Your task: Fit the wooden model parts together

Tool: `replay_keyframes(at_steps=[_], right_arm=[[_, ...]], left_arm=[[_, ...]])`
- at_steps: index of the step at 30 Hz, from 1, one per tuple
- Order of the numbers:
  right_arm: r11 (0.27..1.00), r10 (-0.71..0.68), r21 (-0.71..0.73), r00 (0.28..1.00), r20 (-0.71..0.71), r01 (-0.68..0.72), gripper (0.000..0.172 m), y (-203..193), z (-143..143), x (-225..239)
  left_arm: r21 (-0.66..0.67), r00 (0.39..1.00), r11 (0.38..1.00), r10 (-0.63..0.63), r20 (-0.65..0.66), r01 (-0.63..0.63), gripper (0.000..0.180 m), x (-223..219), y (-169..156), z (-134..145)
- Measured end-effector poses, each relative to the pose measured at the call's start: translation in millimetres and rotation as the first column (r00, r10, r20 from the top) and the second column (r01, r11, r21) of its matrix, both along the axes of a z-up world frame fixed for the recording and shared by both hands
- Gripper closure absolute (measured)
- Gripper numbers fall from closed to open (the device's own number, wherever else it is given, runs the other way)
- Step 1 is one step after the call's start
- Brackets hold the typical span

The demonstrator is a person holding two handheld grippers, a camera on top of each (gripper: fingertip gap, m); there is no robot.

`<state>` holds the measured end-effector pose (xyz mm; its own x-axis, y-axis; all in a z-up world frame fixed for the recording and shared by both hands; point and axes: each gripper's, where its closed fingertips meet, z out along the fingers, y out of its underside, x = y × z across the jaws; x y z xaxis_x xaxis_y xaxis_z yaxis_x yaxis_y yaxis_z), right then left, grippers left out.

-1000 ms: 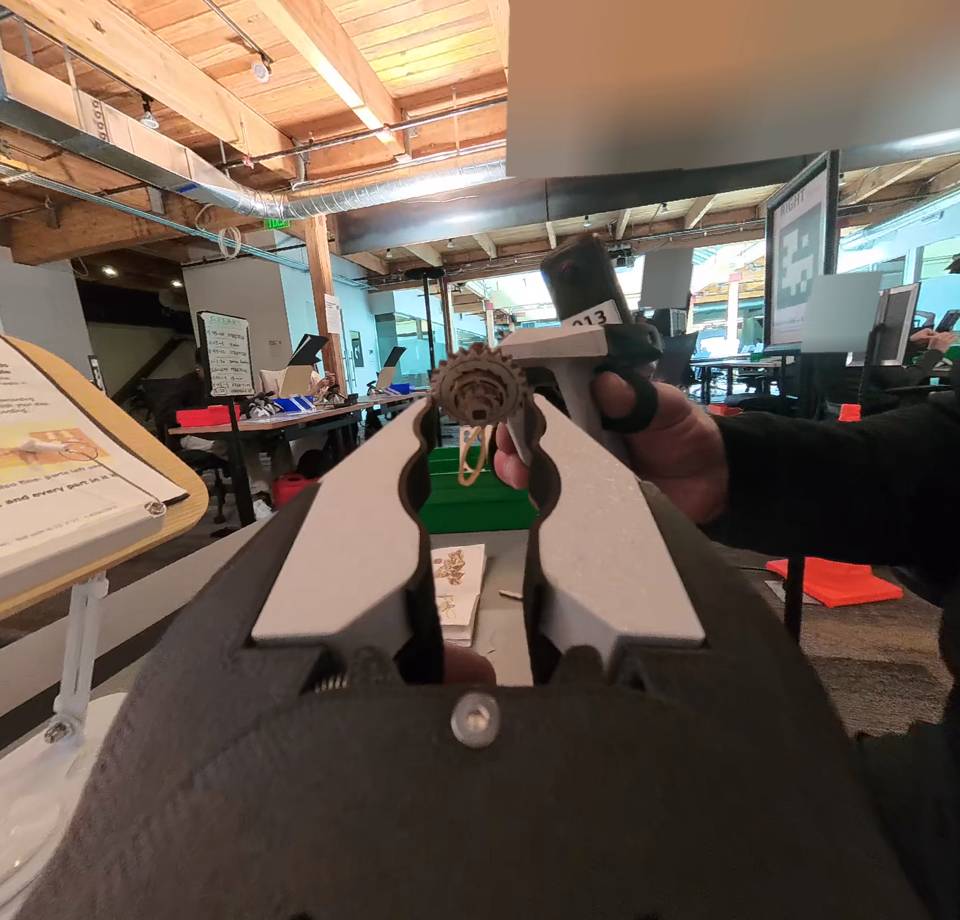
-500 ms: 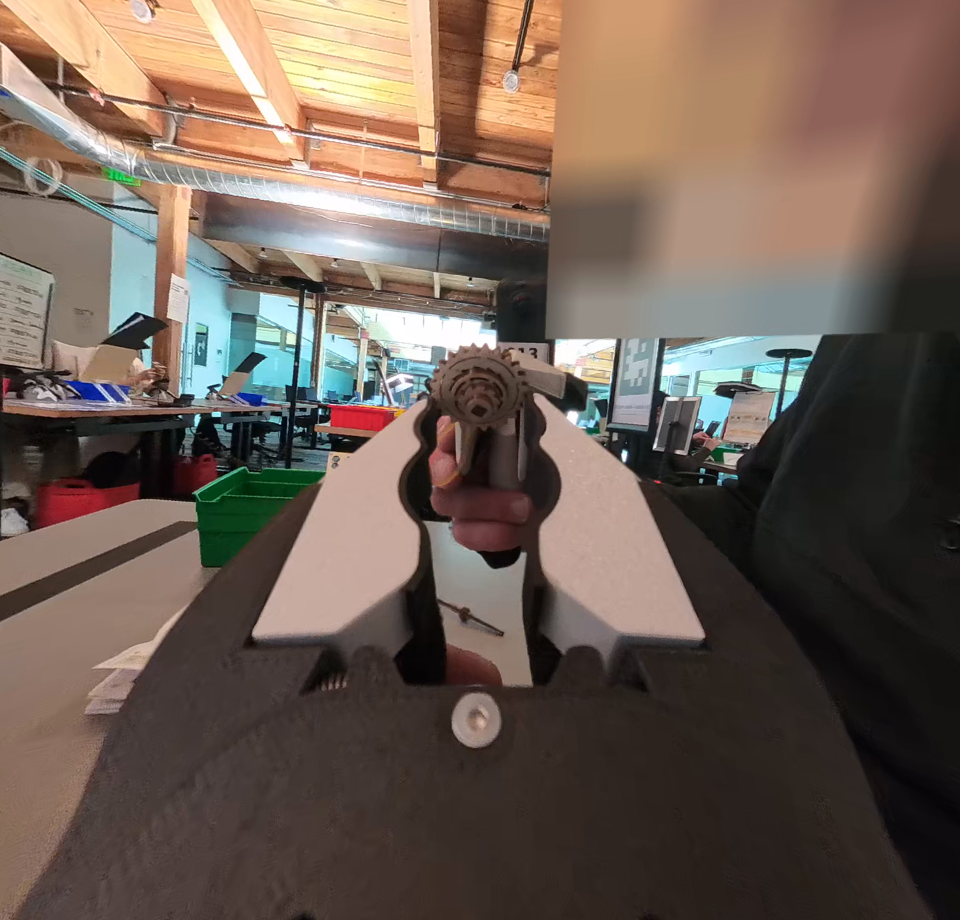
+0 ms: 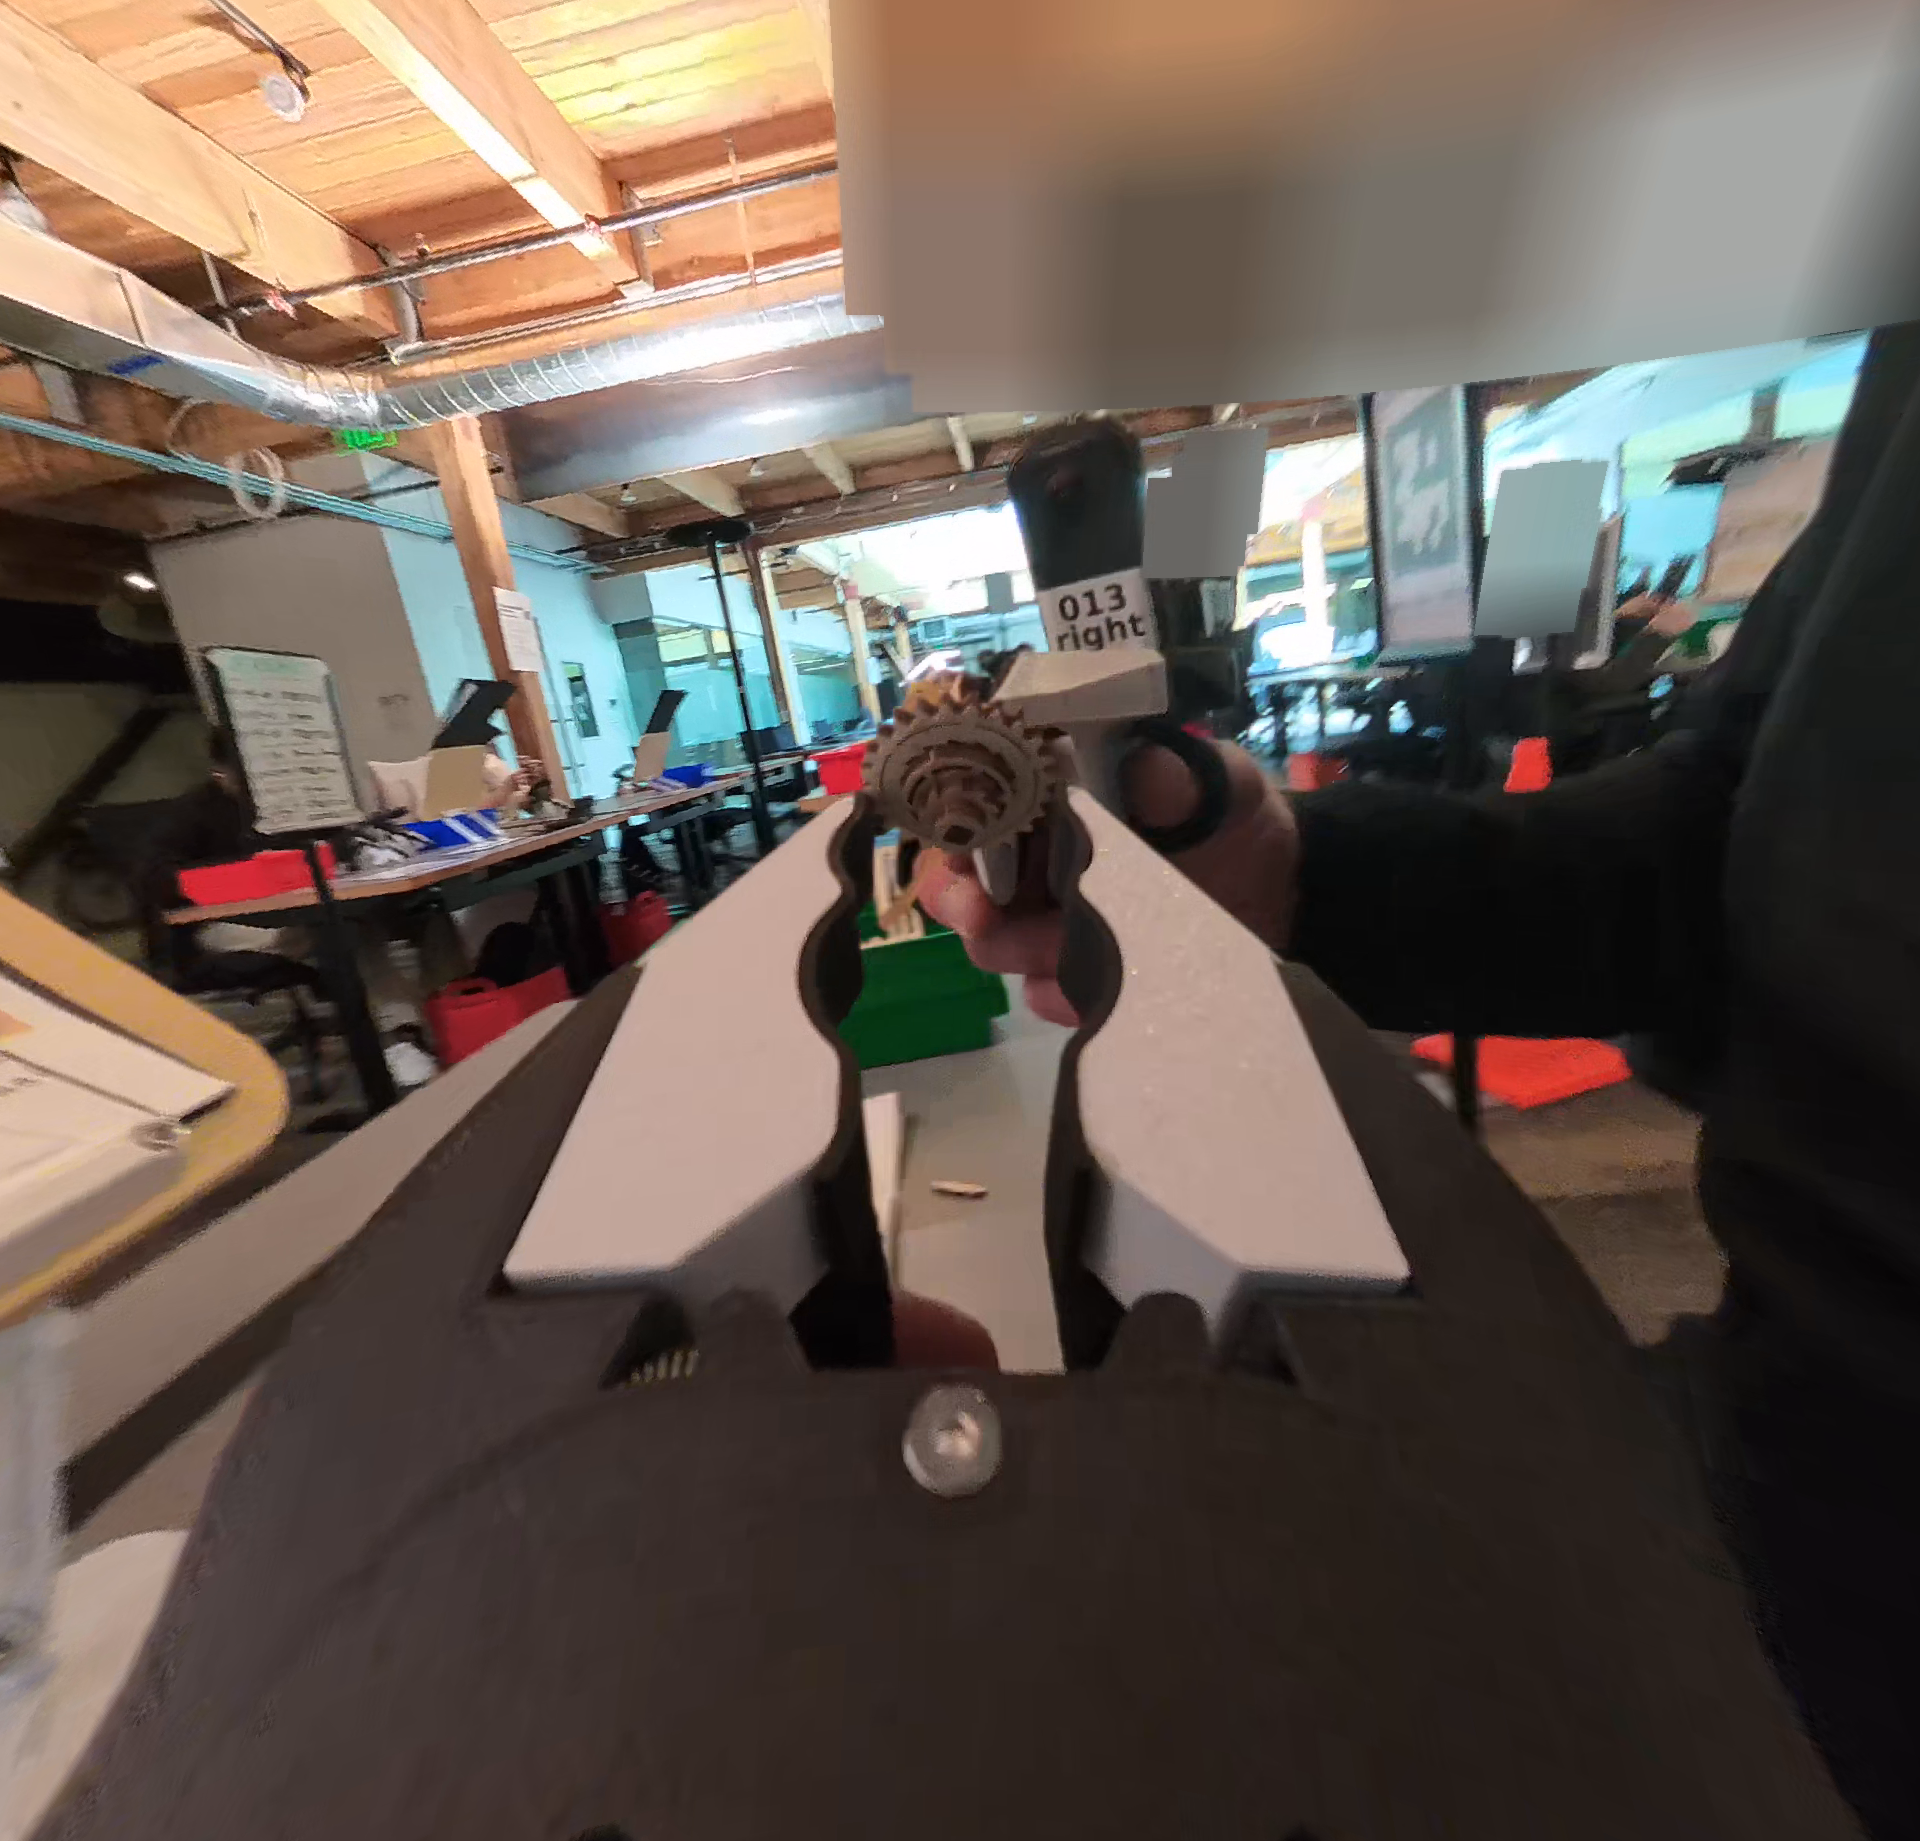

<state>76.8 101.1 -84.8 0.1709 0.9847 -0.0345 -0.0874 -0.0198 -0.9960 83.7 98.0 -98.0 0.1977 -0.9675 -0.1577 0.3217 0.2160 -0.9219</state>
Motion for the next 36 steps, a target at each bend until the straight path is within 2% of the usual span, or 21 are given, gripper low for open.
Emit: replay_keyframes(at_steps=[6, 9, 11, 16, 21, 23, 26, 29, 36], right_arm=[[1.0, -0.017, -0.009, 1.0, -0.024, 0.017, 0.161, 0.9, 3.6, -0.8], [1.0, -0.021, 0.018, 1.0, -0.019, 0.022, 0.156, -0.1, 5.7, 0.4], [0.998, -0.022, 0.056, 1.0, -0.006, 0.022, 0.155, -2.5, 7.6, 1.4], [0.991, -0.003, 0.131, 0.996, 0.087, -0.009, 0.158, -9.7, 1.7, 0.2], [0.989, -0.006, 0.146, 0.993, 0.121, -0.012, 0.163, -10.8, 0.6, 1.9], [0.991, -0.02, 0.131, 0.992, 0.128, 0.003, 0.163, -8.0, 1.4, 2.8], [0.998, -0.047, 0.05, 0.99, 0.132, 0.041, 0.163, 1.9, 0.9, 4.6], [0.999, -0.052, 0.001, 0.99, 0.134, 0.053, 0.163, 5.8, -1.4, 5.9], [0.992, -0.062, -0.099, 0.985, 0.163, 0.079, 0.163, 9.7, -2.2, 3.5]], left_arm=[[0.17, 0.982, 0.974, 0.168, -0.086, -0.152, 0.15, -3.2, 2.1, 4.1], [0.182, 0.982, 0.974, 0.158, -0.106, -0.137, 0.15, -4.5, -1.2, 4.0], [0.161, 0.986, 0.982, 0.123, -0.113, -0.103, 0.15, -4.5, -4.4, 3.6], [0.003, 0.993, 0.998, -0.06, -0.103, 0.061, 0.149, -3.1, -11.4, 3.5], [-0.178, 0.973, 0.958, -0.23, -0.007, 0.225, 0.15, -3.8, -12.6, 8.7], [-0.227, 0.966, 0.939, -0.257, 0.035, 0.258, 0.15, -2.9, -10.4, 9.9], [-0.246, 0.976, 0.945, -0.202, 0.076, 0.215, 0.149, -1.8, -0.3, 10.2], [-0.235, 0.987, 0.96, -0.137, 0.086, 0.154, 0.135, -1.9, 6.7, 13.2], [-0.237, 0.988, 0.96, -0.135, 0.08, 0.15, 0.148, -1.7, 9.1, 12.7]])
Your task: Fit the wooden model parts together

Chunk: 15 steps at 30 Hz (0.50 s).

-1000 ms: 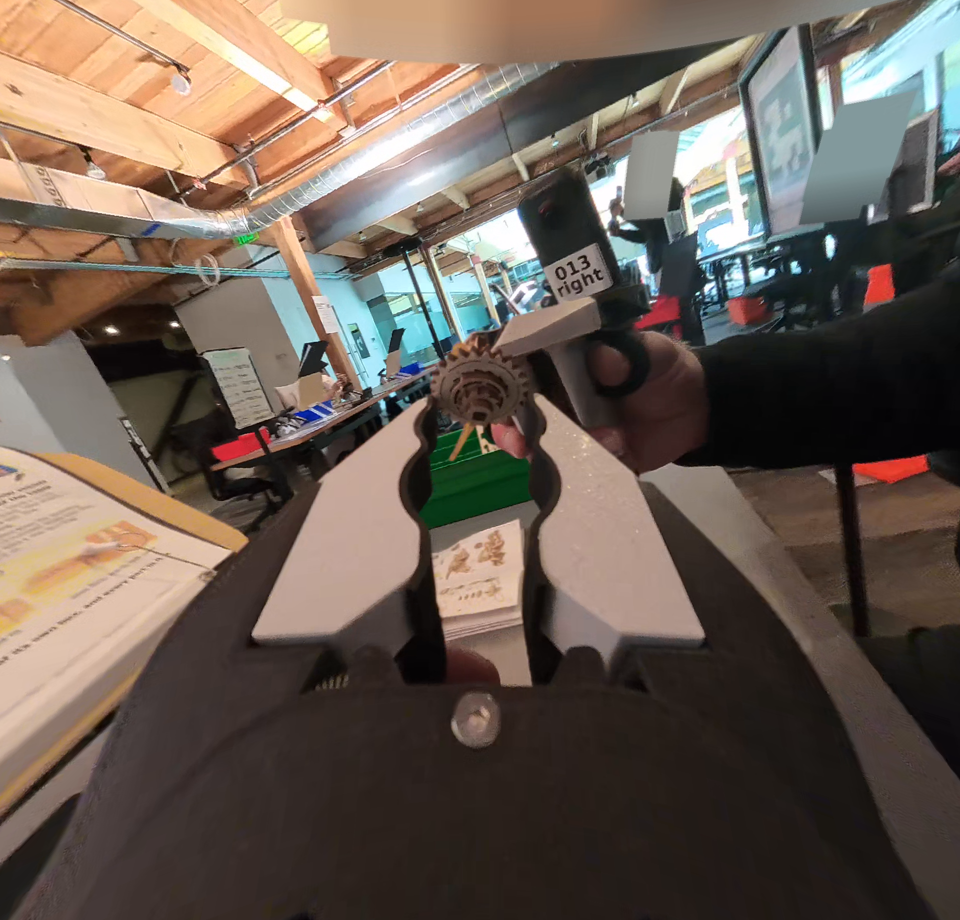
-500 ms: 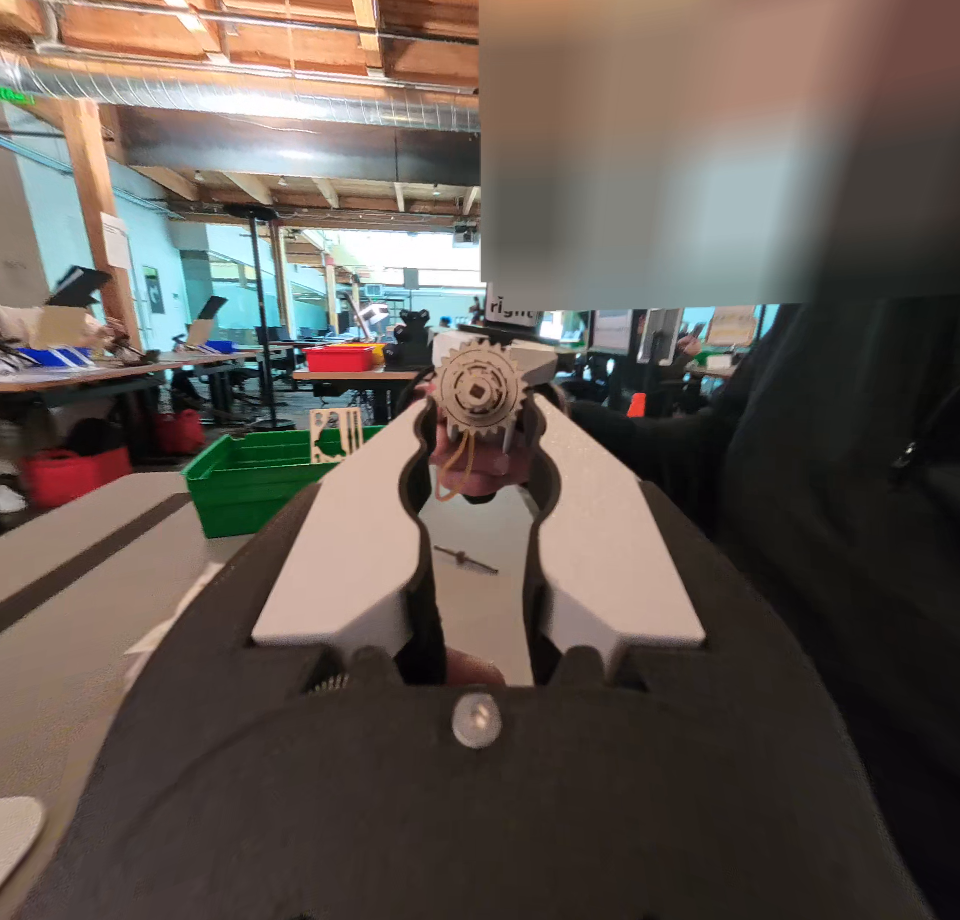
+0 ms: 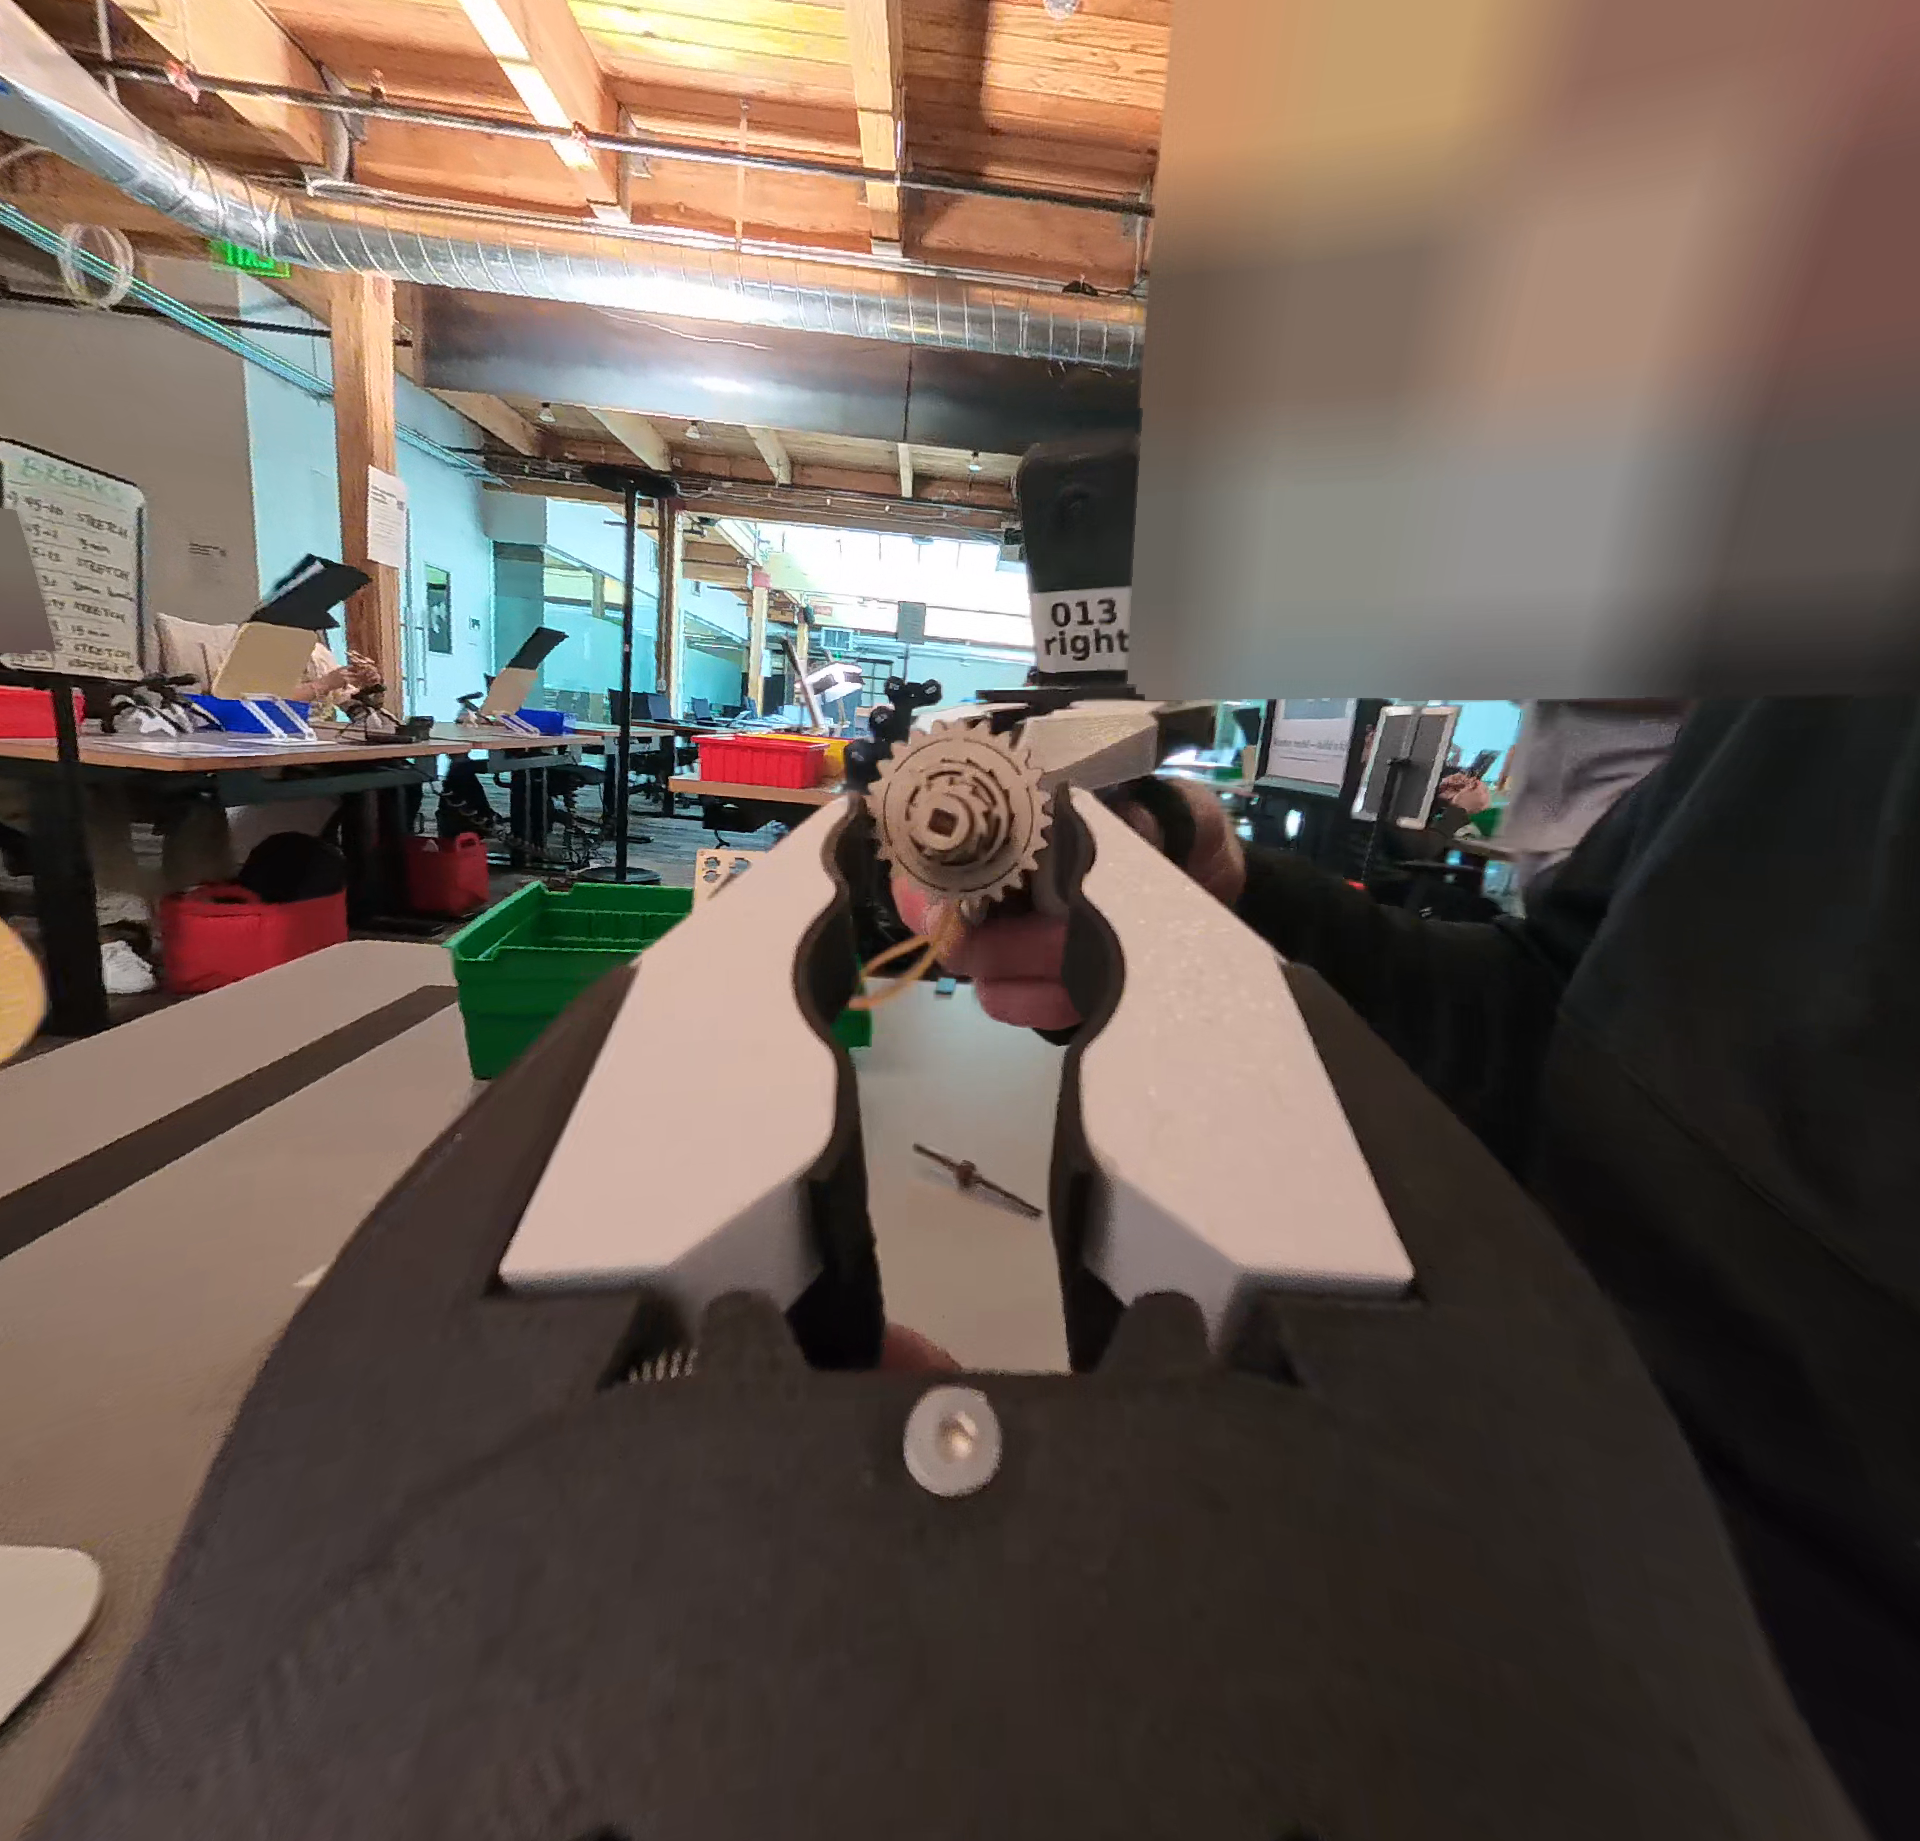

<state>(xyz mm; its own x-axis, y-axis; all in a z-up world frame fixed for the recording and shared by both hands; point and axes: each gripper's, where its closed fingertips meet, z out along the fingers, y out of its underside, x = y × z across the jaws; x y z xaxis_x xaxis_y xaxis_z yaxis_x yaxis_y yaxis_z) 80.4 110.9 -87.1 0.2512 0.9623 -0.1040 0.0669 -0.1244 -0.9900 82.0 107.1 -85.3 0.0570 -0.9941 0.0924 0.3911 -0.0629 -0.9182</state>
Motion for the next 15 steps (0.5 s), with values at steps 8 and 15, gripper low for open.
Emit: replay_keyframes(at_steps=[8, 15], right_arm=[[0.995, -0.06, 0.086, 0.996, 0.064, 0.054, 0.154, 1.2, 4.0, 0.9], [0.969, -0.123, 0.23, 0.982, 0.145, 0.087, 0.156, 0.2, 2.2, -0.5]], left_arm=[[-0.152, 0.99, 0.982, -0.092, 0.102, 0.107, 0.148, -3.8, 5.7, 6.8], [-0.19, 0.984, 0.969, -0.141, 0.108, 0.159, 0.148, 2.7, 2.2, 5.9]])
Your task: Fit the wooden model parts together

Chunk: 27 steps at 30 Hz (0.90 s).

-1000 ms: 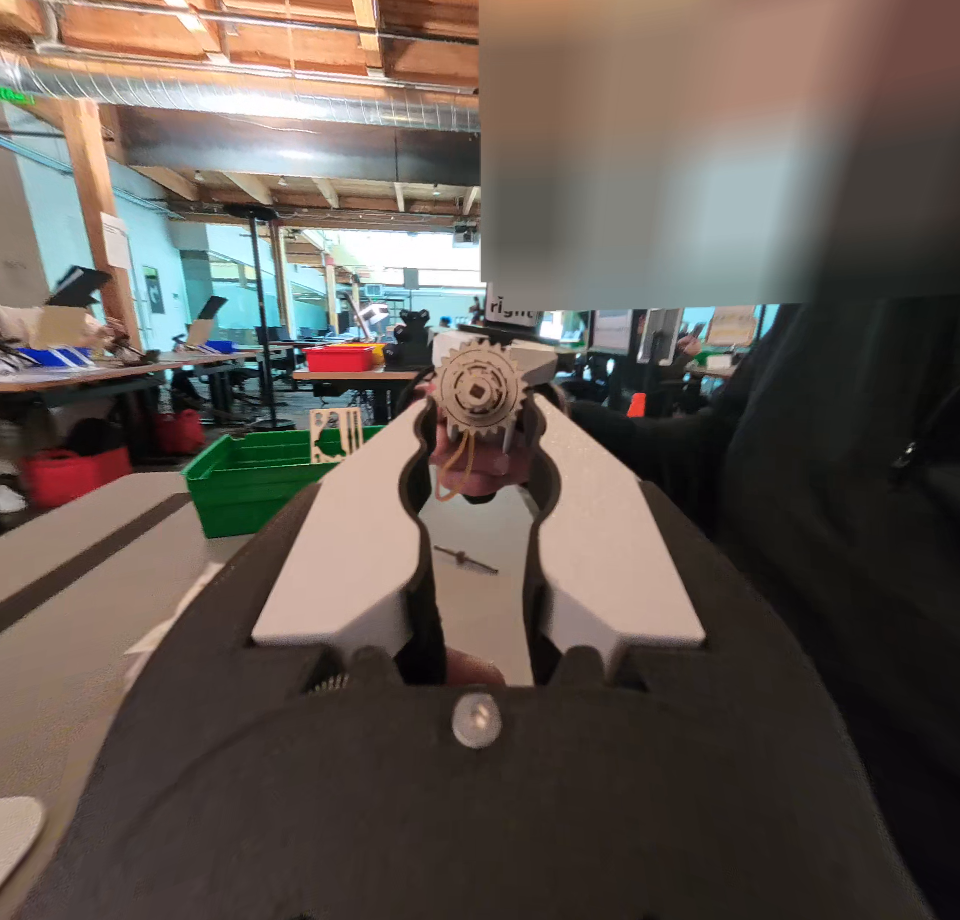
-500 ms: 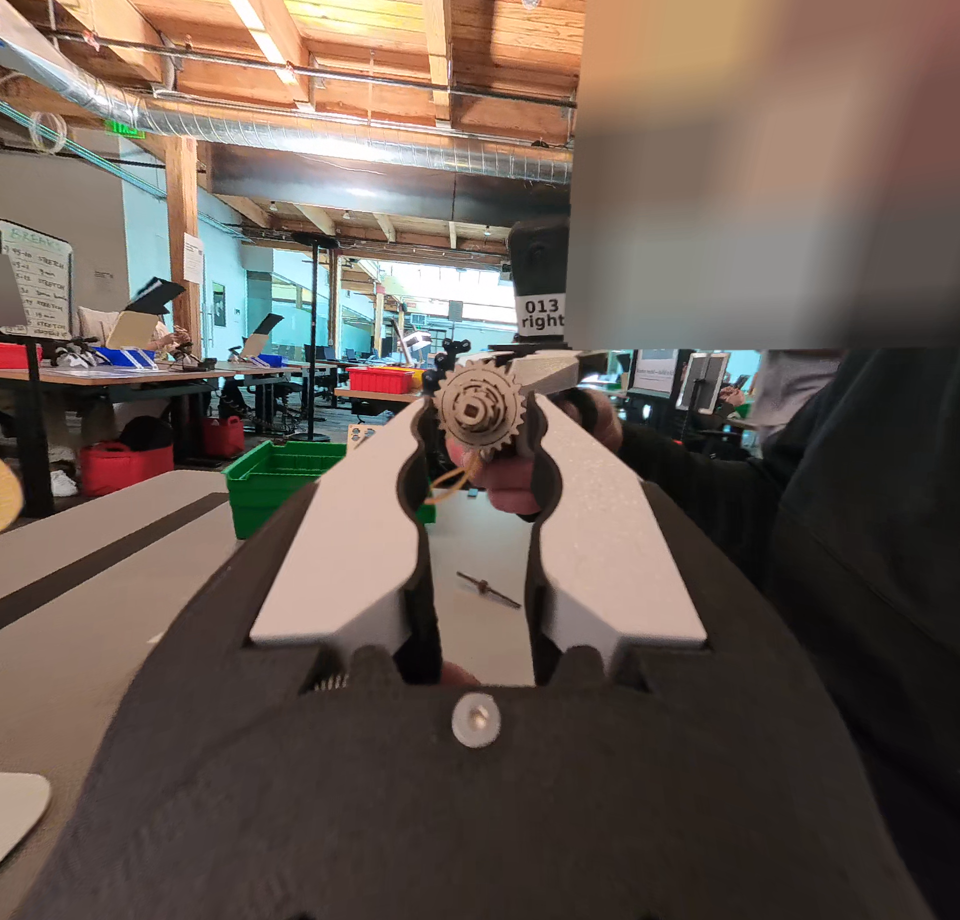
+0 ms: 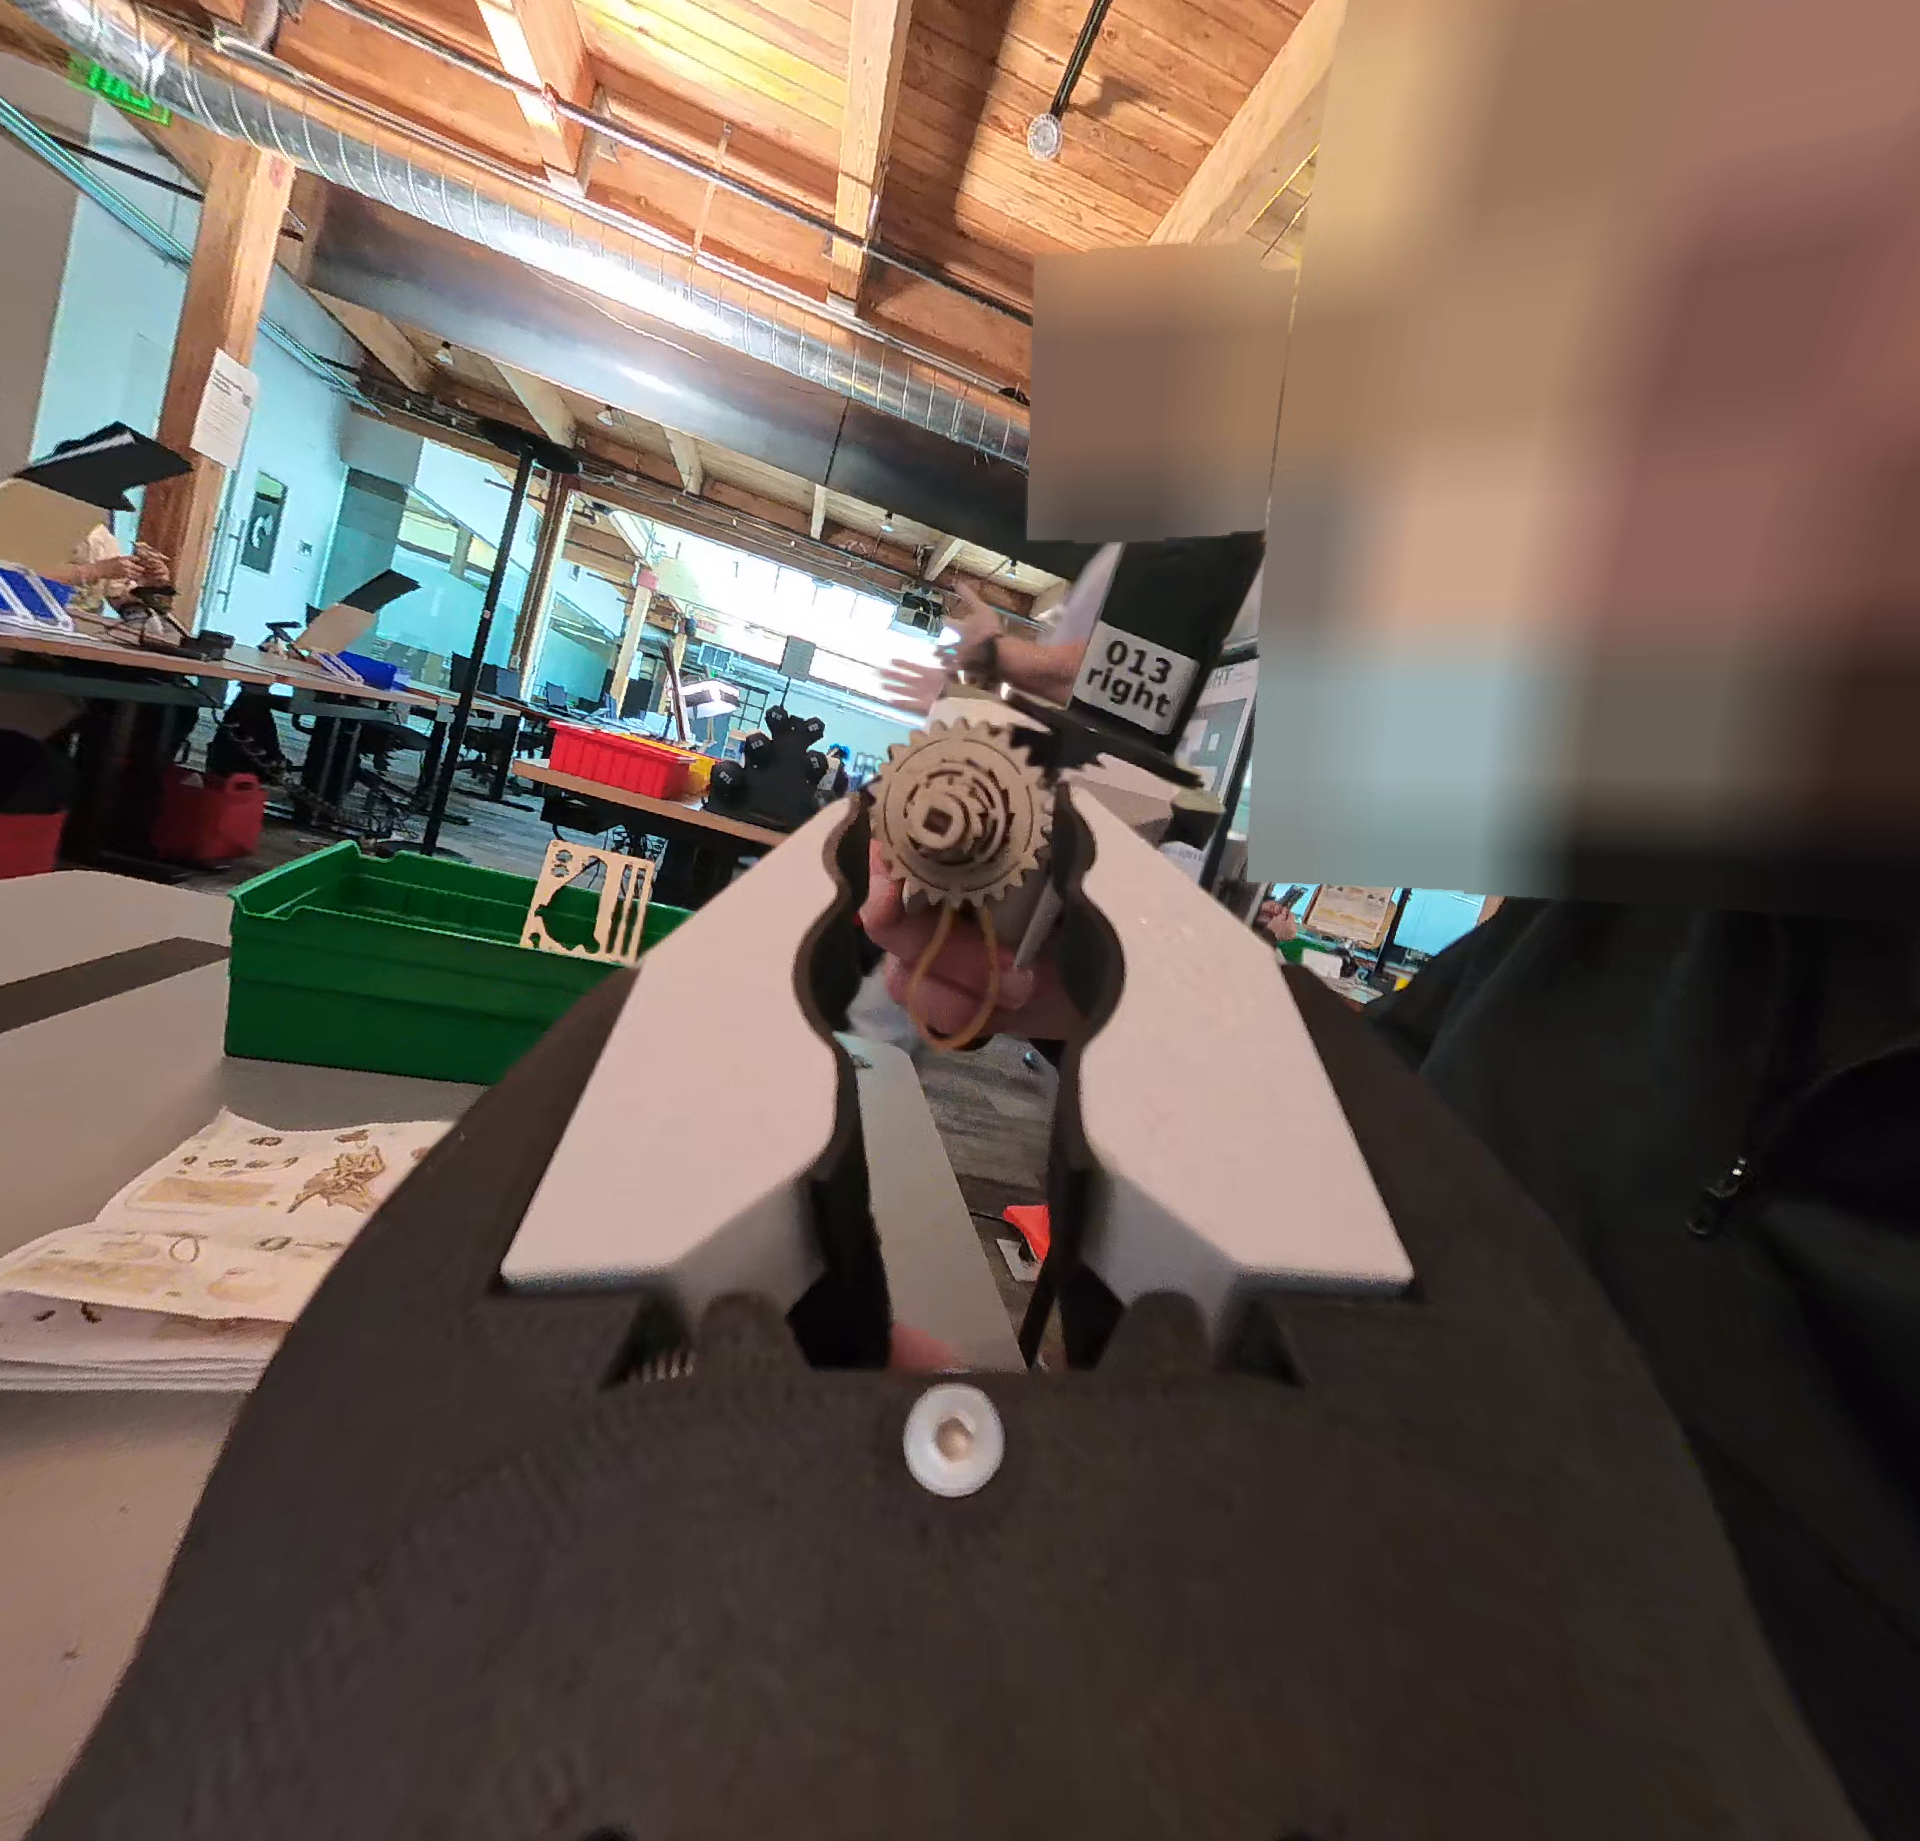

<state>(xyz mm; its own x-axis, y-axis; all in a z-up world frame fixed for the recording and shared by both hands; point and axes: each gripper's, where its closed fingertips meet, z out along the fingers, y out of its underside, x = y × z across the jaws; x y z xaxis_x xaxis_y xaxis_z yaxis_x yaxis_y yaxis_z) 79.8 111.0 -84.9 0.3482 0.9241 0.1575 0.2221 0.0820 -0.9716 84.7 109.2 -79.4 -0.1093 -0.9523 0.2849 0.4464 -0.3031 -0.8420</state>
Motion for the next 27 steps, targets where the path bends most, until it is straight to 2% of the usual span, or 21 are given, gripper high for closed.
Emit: replay_keyframes(at_steps=[4, 9, 20, 27], right_arm=[[1.0, -0.002, -0.005, 1.0, 0.0, 0.002, 0.159, 0.7, 0.1, 1.9], [0.996, 0.019, -0.09, 0.999, -0.051, -0.024, 0.158, -0.9, 3.4, 1.9], [0.91, 0.041, -0.383, 0.955, -0.295, -0.157, 0.159, -0.4, 9.7, -2.0], [0.915, 0.034, -0.373, 0.948, -0.316, -0.157, 0.159, -0.1, 15.1, -1.0]], left_arm=[[0.005, 1.0, 1.0, 0.008, -0.014, -0.008, 0.148, 2.2, -0.2, -0.2], [0.036, 0.999, 0.999, 0.029, -0.016, -0.029, 0.148, 2.3, -2.0, 2.1], [0.075, 0.996, 0.994, 0.084, 0.012, -0.084, 0.148, -2.3, -1.8, 8.2], [0.071, 0.994, 0.992, 0.108, 0.012, -0.109, 0.143, -3.8, 0.3, 9.3]])
